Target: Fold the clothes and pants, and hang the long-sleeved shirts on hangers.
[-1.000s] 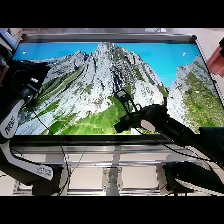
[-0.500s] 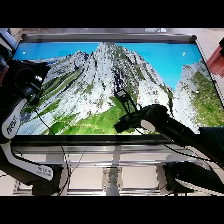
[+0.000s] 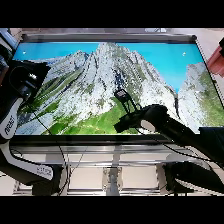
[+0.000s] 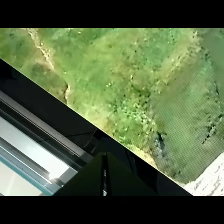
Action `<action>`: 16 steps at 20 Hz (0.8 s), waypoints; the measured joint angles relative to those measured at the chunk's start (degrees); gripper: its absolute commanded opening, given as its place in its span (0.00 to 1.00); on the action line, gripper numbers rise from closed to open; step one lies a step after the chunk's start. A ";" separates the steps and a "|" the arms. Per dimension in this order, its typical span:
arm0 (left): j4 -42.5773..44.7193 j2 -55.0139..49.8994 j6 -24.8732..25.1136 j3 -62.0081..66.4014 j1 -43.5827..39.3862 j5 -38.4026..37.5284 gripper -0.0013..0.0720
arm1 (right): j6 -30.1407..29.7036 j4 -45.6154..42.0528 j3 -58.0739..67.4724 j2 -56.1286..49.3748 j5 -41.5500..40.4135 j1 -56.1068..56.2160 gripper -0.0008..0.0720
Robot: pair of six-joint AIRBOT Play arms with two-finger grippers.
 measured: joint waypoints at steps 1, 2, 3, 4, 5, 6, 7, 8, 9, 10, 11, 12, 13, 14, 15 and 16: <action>-0.26 -0.07 0.42 0.04 0.35 -0.13 0.69 | 0.02 0.00 0.00 0.00 -0.02 0.00 0.03; -0.63 -0.13 0.50 0.04 0.61 -0.37 0.69 | 0.02 0.00 0.00 0.00 -0.02 0.00 0.03; -1.14 -0.31 0.94 0.07 0.85 -0.59 0.69 | 0.02 0.00 0.00 0.00 -0.02 0.00 0.03; -1.95 -0.44 1.81 0.04 1.03 -0.94 0.69 | 0.02 0.00 0.00 0.00 -0.02 0.00 0.03; -2.78 -0.59 2.51 0.04 1.09 -1.44 0.69 | 0.02 0.00 0.00 0.00 -0.02 0.00 0.03; -3.69 -0.76 3.43 0.04 1.14 -1.51 0.69 | 0.02 -0.02 0.00 0.00 0.00 0.00 0.03; -4.22 -0.87 3.76 0.04 1.07 -1.53 0.69 | 0.02 -0.02 0.00 0.00 -0.02 0.00 0.03; -4.72 -1.03 4.13 0.04 1.07 -1.51 0.69 | 0.02 -0.02 0.00 0.00 -0.02 0.00 0.03; -5.14 -1.18 4.72 0.04 1.05 -1.53 0.69 | 0.02 -0.02 0.00 0.00 -0.02 0.00 0.03; -5.22 -1.25 4.92 0.07 1.07 -1.53 0.69 | 0.02 -0.02 0.00 0.00 -0.02 0.00 0.03; -5.27 -1.31 5.01 0.04 1.07 -1.57 0.67 | 0.02 0.00 0.00 0.00 -0.04 0.00 0.03; -5.27 -1.38 5.16 0.04 1.05 -1.60 0.63 | 0.02 -0.02 0.00 0.00 -0.04 0.00 0.03; -4.90 -1.40 5.14 0.04 1.03 -1.68 0.63 | 0.04 -0.02 0.00 0.00 -0.09 0.00 0.03; -4.20 -1.44 4.83 0.04 1.03 -1.70 0.63 | 0.04 0.00 0.00 0.00 -0.09 0.00 0.03; -3.34 -1.44 4.31 0.04 1.03 -1.79 0.63 | 0.04 -0.02 0.00 0.00 -0.20 0.00 0.03; -2.49 -1.44 3.80 0.04 1.03 -1.90 0.57 | 0.04 0.00 0.00 0.00 -0.48 0.00 0.03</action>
